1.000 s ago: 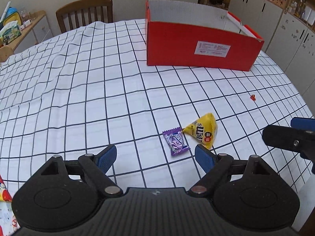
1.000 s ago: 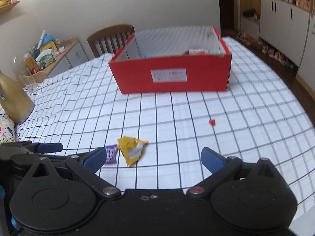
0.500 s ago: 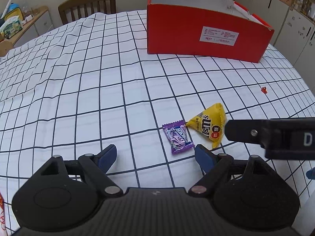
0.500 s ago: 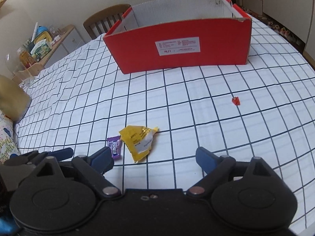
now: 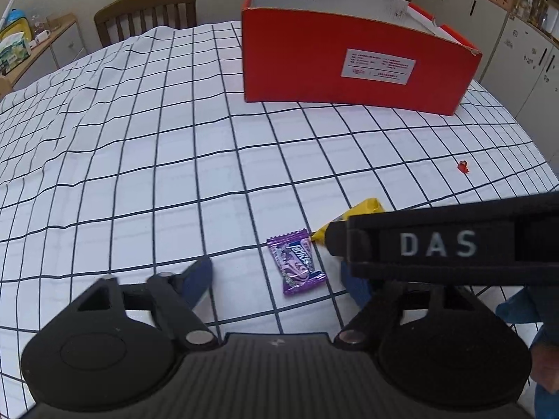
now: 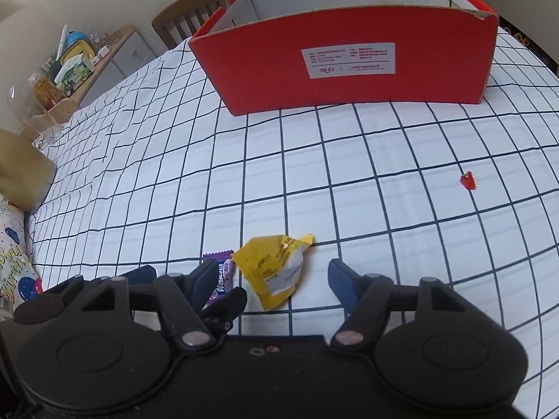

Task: Organize snacks
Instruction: 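Grasp the yellow M&M's bag with the right tool while the left tool grasps the purple candy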

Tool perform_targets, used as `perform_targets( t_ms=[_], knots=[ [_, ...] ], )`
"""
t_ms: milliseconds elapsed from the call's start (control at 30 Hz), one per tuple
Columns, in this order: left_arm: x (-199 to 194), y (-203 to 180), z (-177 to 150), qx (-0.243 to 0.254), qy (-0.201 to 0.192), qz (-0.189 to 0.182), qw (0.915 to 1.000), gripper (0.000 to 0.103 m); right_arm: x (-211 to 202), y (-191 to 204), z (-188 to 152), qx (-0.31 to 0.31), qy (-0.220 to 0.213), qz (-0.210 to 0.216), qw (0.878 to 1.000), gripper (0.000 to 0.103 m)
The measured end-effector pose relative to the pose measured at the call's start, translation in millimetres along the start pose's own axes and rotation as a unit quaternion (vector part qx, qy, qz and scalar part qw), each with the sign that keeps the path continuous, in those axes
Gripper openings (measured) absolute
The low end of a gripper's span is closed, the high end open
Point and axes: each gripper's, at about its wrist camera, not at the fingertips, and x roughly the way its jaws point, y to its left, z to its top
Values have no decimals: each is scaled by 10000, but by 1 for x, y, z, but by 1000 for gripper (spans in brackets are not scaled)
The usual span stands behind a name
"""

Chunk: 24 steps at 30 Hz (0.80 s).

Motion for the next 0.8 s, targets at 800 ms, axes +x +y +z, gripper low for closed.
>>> perform_targets(
  t_ms=[800],
  knots=[
    [-2, 11, 9, -205, 137, -192, 9995, 26, -3, -9, -1, 181, 35, 0, 9998, 35]
  ],
)
